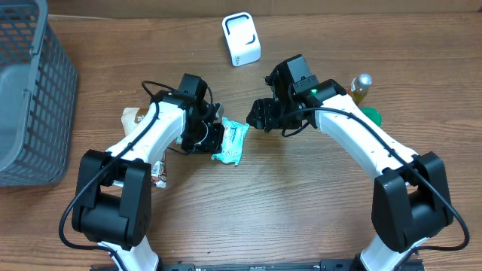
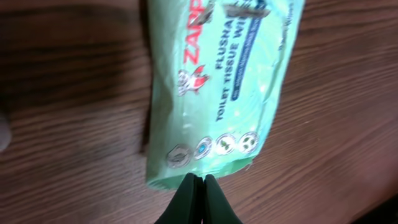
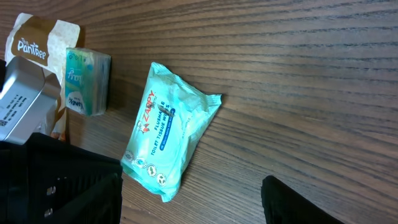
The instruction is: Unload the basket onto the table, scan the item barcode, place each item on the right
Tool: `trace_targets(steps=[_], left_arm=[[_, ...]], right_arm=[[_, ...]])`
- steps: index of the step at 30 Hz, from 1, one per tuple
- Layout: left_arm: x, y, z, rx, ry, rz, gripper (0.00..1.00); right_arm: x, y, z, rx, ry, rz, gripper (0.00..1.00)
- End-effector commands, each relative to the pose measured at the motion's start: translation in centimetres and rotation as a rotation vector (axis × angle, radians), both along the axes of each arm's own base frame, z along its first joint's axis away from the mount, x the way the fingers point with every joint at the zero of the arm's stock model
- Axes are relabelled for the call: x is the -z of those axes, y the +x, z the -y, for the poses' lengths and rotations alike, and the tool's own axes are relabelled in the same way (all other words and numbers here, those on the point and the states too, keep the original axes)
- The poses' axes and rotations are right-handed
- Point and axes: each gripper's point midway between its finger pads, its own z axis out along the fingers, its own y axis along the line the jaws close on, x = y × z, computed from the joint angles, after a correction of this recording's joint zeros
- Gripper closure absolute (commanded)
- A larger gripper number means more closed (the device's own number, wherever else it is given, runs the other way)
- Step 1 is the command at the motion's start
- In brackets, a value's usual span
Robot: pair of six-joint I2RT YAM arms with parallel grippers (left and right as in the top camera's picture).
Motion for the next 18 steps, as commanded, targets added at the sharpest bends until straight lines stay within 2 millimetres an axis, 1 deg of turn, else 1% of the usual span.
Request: trace_targets(steps=[1,6,11,18], left_arm=[[0.8,-0.2,-0.5,-0.004,0.047,-0.013,0.96],[0.8,-0.1,-0.5,-0.007,0.046,-0.011,0.96],[0.8,0.9,-0.2,-0.041,0.035,0.017,0.96],[0.9,1.2,-0.2,-0.071,0.046,0.021,0.96]], right_arm=[[0.2,-0.1,0.1,-0.012,0.001,0.001,0.32],[0.2,-0.1,0.1,-0.012,0.001,0.001,0.32],[0.2,-0.1,0.1,-0.012,0.002,0.003,0.32],[0.2,0.0,0.1,-0.012,0.003,0.006,0.32]])
